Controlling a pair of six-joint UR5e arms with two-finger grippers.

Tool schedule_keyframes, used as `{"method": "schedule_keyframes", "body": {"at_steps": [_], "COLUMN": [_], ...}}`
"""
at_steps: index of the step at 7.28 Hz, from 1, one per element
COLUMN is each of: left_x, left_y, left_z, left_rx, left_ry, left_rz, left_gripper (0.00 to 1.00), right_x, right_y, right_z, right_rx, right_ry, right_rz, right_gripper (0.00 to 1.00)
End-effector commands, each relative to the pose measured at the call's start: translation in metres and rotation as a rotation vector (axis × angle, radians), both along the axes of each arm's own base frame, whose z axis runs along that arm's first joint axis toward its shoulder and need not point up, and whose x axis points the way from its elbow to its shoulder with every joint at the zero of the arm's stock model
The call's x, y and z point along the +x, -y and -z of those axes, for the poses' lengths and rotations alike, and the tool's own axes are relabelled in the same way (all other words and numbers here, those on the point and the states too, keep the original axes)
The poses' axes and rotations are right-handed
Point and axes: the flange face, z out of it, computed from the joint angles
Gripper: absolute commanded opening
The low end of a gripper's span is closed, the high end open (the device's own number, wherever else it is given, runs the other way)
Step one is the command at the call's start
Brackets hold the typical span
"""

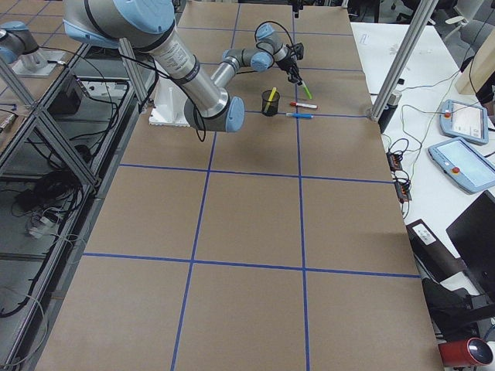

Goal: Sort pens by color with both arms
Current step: 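Carry the green highlighter with the right gripper away from the cup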

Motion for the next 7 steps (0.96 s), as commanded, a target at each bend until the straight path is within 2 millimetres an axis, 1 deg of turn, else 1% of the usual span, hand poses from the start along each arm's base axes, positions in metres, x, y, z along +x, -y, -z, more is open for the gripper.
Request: {"method": "schedule_keyframes", "body": {"at_steps": [1, 4, 5, 6, 7], "left_x": [-0.0007, -0.0007, -0.0008, -0.0008, -0.0008], "left_y": [-0.0017, -0.0017, -0.0019, -0.0019, -0.0019], "left_z": [-0.0014, -0.0014, -0.0007, -0.0007, -0.0007], "left_rx": [0.000, 0.000, 0.001, 0.001, 0.001], "left_ry": [0.000, 0.000, -0.001, -0.001, -0.001], "left_rz": [0.001, 0.001, 0.001, 0.001, 0.001], "left_gripper": [0.99, 0.99, 0.99, 0.99, 0.99], "right_x": [-0.0082, -0.0113, -0.0144, -0.0177, -0.0177], "right_y": [0.0018, 0.0002, -0.0022, -0.0039, -0.0039], "right_z": [-0.0035, -0.0058, -0.0075, -0.0112, -0.0114], "right_rx": [0.002, 0.012, 0.017, 0.018, 0.018], "right_ry": [-0.019, -0.031, -0.038, -0.046, -0.047], "right_rz": [-0.021, -0.034, -0.041, -0.044, -0.044], "right_gripper": [0.00, 0.01, 0.06, 0.17, 0.23]}}
